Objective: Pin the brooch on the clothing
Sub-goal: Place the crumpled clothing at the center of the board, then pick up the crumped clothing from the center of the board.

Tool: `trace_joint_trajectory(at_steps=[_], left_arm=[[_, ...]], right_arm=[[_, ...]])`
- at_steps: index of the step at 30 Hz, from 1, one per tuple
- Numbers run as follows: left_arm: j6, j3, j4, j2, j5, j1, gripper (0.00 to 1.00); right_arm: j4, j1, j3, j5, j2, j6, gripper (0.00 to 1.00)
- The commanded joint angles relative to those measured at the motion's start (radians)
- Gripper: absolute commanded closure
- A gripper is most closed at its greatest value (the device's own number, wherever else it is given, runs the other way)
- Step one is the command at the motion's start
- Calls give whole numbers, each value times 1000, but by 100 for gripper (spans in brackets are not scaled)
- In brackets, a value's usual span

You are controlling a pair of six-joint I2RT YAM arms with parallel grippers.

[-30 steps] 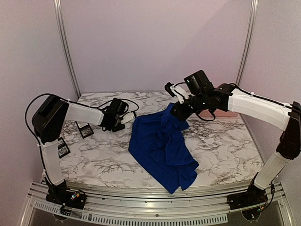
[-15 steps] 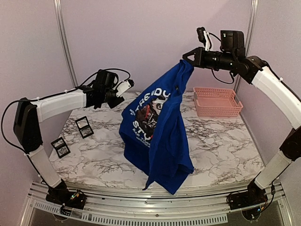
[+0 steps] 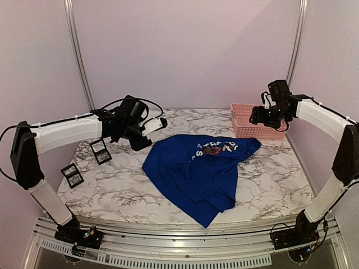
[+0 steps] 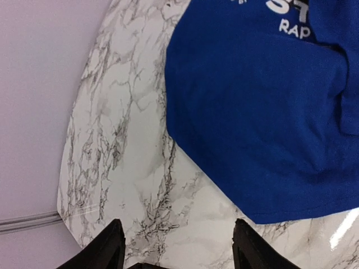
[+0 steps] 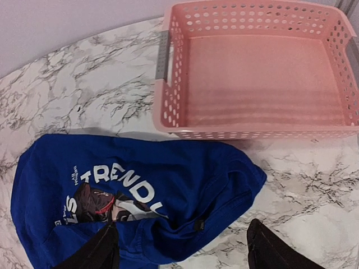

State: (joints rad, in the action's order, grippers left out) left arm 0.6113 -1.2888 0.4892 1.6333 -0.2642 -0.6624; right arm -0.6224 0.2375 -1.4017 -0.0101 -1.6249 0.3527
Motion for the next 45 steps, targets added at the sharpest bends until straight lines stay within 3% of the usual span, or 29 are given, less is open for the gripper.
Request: trace_joint_trajectory(at_steps=[1,6,15,24,26,30,31,36,45], left_arm=[[-19,90,131,-37,64,-34,34],[16,181,167,-54,145,-75,31],[10,255,-45,58,-24,-89,31],[44,258,-143,138,-100,-89,31],[53,256,-163,157,-119,-89,31],[73,247,-202,202,-176,-85,31],[79,240,-206,217,-192,-84,31],[91,170,-205,297,-251,-45,31],[68,-159,-160,516,-369,121,31]], right_arm=[[-29,178,-15,-116,19,-51,24],[113,384,8,-175,-54,-119,20],[-46,415,-281,-148,-445,-442,27],[-92,426,-260,-163,-504,-586,33],[-86,426,-251,-132,-498,-598,42],[-78,422,-247,-59,-501,-606,91],[-79,422,-247,-52,-496,-606,99],[-70,422,-265,-84,-364,-599,100],[-97,430,-476,-319,-257,-544,100]])
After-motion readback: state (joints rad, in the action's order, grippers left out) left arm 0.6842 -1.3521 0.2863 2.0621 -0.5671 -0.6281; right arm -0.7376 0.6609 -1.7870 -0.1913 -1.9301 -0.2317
